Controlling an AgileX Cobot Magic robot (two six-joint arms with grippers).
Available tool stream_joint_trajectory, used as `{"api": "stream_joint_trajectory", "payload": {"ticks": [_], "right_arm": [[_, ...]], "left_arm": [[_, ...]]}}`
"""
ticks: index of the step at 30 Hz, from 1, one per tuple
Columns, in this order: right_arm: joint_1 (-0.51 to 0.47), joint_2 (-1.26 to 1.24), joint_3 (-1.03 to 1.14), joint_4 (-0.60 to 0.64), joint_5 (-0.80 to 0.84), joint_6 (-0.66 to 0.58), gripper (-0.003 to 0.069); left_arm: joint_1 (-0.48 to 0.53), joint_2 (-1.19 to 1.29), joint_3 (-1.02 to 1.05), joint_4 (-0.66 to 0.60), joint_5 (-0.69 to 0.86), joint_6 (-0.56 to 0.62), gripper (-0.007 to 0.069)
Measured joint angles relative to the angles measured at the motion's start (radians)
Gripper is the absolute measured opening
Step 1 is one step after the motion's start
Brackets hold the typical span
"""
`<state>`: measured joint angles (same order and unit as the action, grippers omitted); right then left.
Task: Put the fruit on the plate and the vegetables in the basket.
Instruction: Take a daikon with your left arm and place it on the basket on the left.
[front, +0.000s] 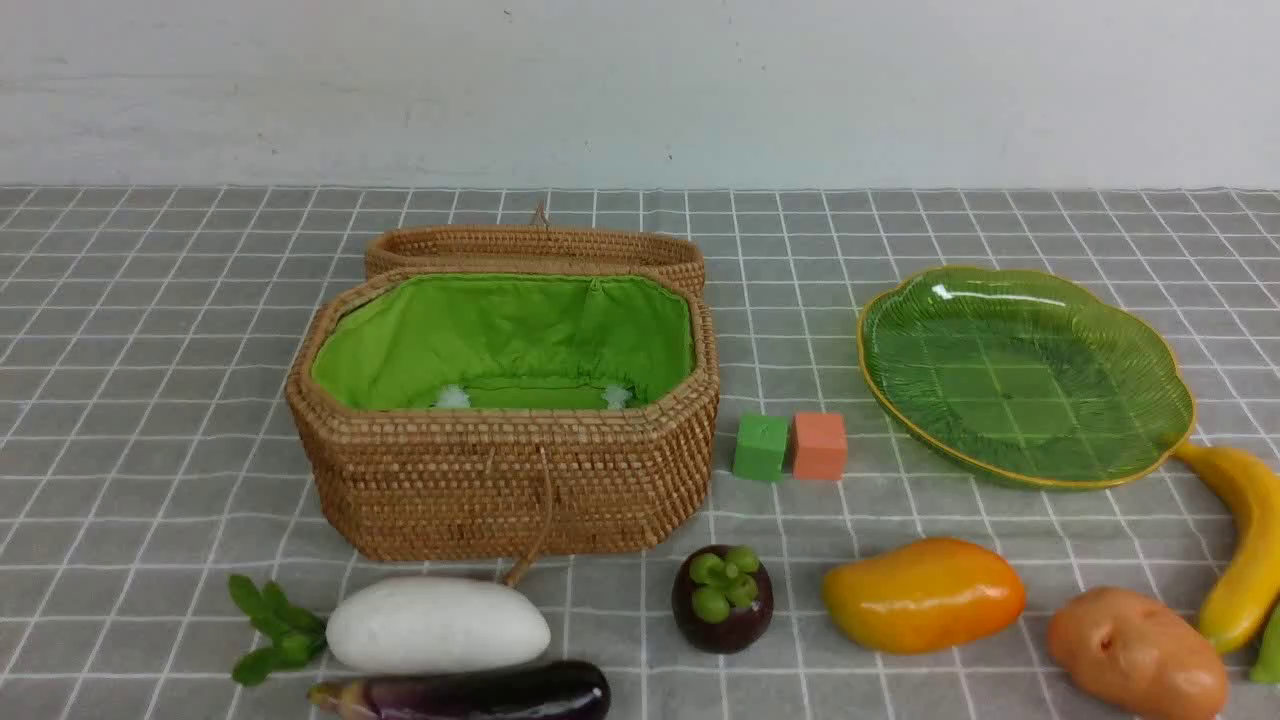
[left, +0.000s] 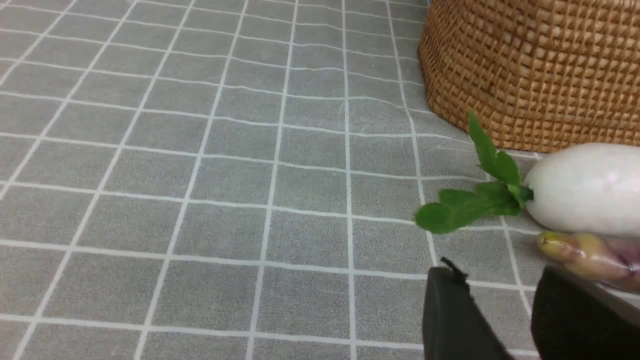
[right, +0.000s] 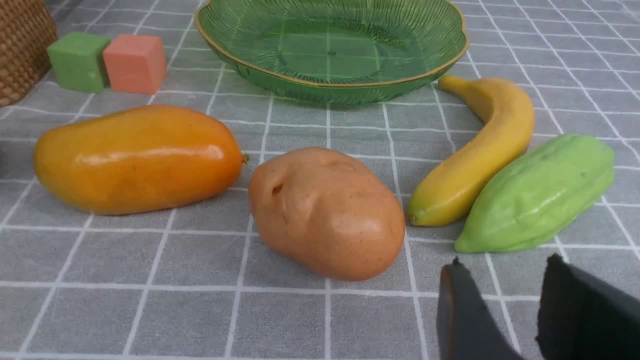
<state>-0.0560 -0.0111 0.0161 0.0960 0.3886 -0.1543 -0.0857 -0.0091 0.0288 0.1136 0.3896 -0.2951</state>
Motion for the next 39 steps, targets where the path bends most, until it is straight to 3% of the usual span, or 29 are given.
{"api": "stream_joint_trajectory", "payload": {"ticks": [26,33,39], "right_arm": [[0.000,0.000,0.000,0.000,0.000,0.000,0.0241],[0.000,0.000,0.000,0.000,0.000,0.000,0.0241],[0.000,0.000,0.000,0.000,0.000,0.000,0.0241]], "left_arm": [[0.000,0.000,0.000,-0.039,-0.053,0.000,0.0239],[0.000,0.000,0.002,-0.042,-0.245,-0.009,0.0239],[0.000,0.000,0.002,-0.103,-0.480,-0.111,0.0239]]}}
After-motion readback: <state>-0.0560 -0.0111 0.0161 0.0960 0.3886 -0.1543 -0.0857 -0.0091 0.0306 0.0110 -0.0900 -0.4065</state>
